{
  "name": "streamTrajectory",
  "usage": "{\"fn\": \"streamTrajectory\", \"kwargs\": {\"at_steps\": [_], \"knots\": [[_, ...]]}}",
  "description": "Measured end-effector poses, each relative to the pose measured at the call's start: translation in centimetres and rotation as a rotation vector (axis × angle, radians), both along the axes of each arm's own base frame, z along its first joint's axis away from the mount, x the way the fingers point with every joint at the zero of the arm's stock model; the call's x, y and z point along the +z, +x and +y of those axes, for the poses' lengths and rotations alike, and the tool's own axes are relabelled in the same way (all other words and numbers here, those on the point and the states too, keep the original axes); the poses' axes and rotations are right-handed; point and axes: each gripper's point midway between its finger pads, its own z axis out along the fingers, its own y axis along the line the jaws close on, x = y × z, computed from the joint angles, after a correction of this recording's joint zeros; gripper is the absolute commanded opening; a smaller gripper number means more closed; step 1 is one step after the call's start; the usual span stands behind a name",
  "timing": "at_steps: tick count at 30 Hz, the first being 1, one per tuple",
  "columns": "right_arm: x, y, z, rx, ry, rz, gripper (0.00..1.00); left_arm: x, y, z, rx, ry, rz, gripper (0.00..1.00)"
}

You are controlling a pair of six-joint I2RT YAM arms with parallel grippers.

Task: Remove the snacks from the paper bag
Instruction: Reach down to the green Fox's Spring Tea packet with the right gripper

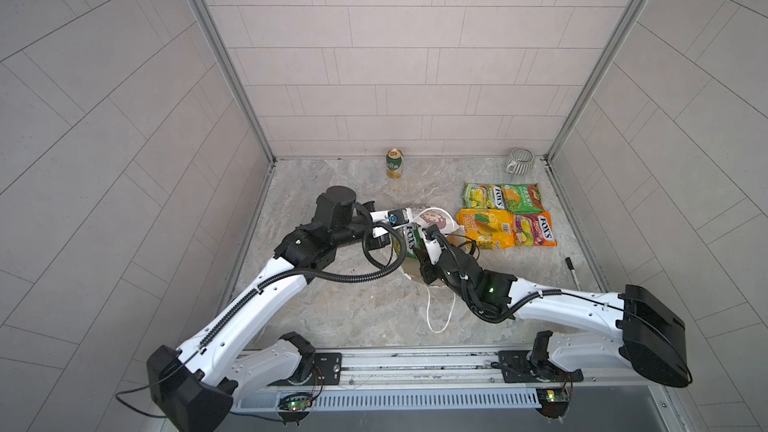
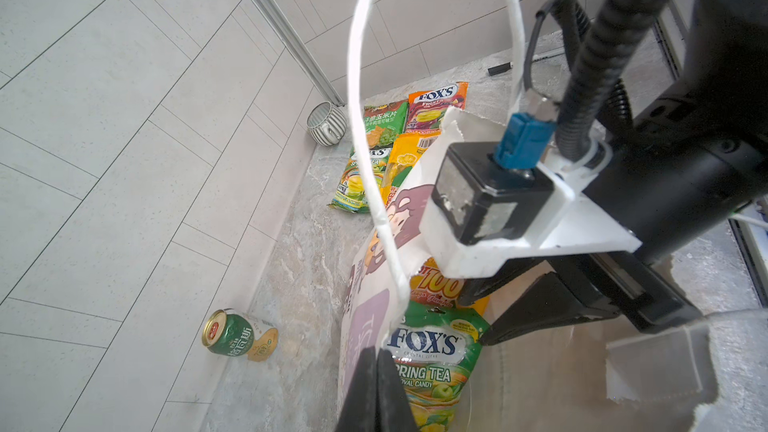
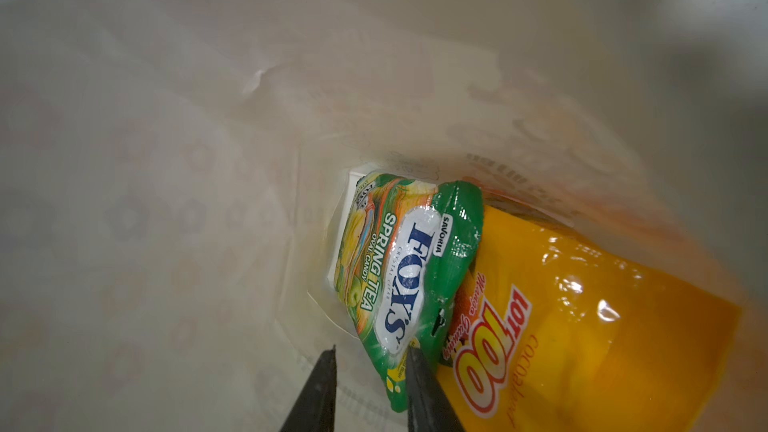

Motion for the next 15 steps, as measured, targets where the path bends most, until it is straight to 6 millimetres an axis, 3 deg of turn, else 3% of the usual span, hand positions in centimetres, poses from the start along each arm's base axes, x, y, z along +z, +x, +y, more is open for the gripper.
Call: {"fn": "streamTrajectory", "kwargs": {"at_steps": [15], "knots": [[-0.87,0.87,0.54,-0.009,-0.043,-0.041,0.33,-0.08,0.28,0.19,0.020,0.005,0.001,0.00]]}}
